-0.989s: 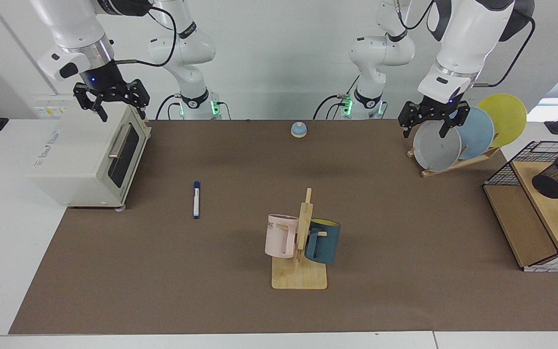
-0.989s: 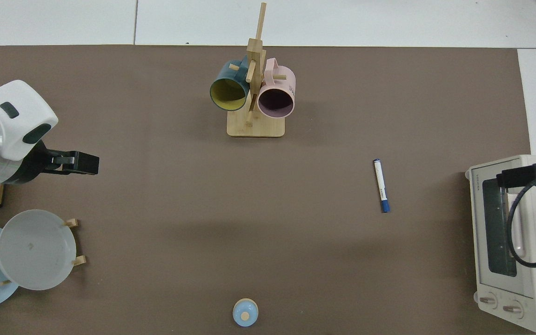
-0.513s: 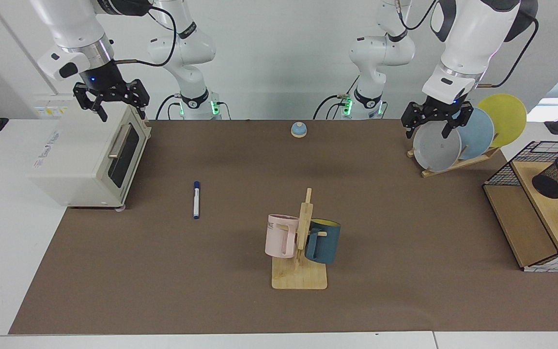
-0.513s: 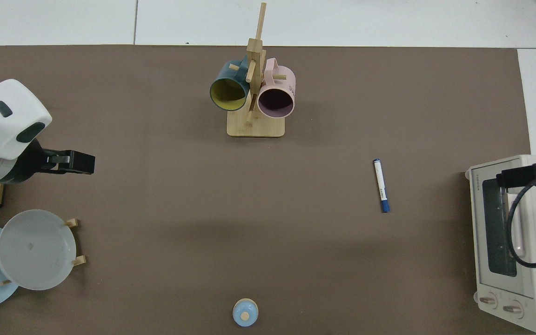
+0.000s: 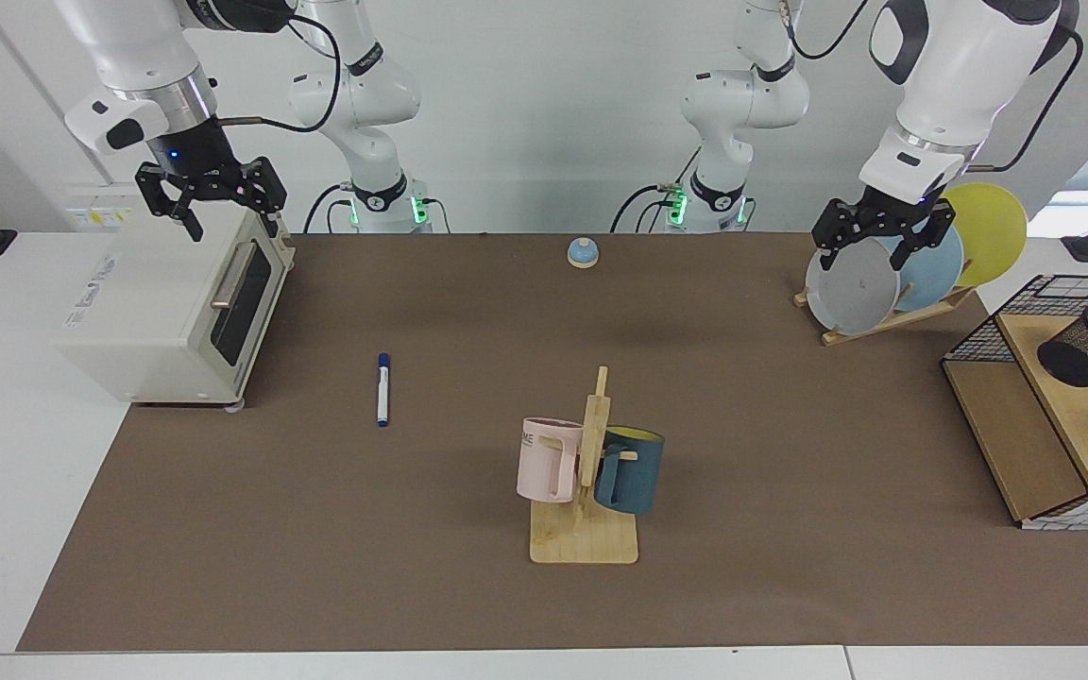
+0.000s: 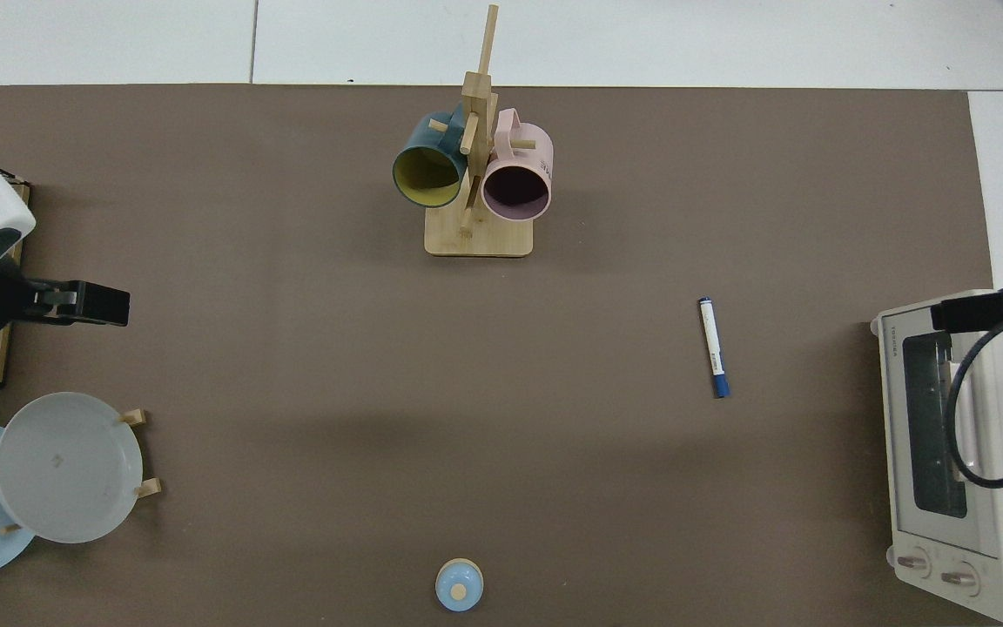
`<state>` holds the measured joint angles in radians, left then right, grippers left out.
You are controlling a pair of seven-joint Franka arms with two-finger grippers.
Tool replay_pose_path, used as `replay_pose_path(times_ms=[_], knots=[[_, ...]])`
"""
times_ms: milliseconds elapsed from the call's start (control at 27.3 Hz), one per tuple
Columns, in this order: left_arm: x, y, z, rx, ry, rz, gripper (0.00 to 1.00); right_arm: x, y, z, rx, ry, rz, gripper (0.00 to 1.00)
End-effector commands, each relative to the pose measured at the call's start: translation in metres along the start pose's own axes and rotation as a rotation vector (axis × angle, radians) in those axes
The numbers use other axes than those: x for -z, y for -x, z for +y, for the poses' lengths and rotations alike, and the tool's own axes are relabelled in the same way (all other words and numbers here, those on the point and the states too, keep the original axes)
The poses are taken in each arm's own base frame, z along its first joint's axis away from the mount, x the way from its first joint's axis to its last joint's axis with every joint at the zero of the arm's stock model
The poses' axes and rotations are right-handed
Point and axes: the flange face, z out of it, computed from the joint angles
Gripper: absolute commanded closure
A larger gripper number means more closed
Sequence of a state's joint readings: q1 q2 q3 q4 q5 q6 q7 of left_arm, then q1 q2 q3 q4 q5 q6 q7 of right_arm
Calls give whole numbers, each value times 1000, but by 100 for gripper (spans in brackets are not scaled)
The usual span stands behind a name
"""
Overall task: Put markers into pen holder
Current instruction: 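Reach the right gripper to the white marker and grasp it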
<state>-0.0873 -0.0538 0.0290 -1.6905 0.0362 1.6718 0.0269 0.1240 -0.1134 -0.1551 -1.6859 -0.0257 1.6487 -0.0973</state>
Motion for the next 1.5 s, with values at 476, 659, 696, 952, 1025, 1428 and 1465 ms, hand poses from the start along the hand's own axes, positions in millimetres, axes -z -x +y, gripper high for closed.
replay_pose_path(times_ms=[476, 659, 696, 952, 1025, 1428, 1465], knots=[[-6, 4, 6, -20, 15, -13, 0, -171, -104, -75, -40, -17, 45, 0], [-6, 4, 8, -21, 27, -9, 0, -219, -109, -94, -62, -31, 34, 0], [-6, 4, 8, -21, 27, -9, 0, -230, -105, -95, -77, -30, 26, 0], [-6, 3, 8, -24, 27, -8, 0, -309, -60, -108, -96, -23, -43, 0], [-6, 3, 9, -24, 28, -8, 0, -319, -55, -108, -98, -22, -54, 0], [-9, 3, 8, -24, 28, -12, 0, -345, -37, -101, -115, -19, -44, 0], [-9, 3, 9, -26, 28, -12, 0, -348, -35, -99, -118, -18, -50, 1]])
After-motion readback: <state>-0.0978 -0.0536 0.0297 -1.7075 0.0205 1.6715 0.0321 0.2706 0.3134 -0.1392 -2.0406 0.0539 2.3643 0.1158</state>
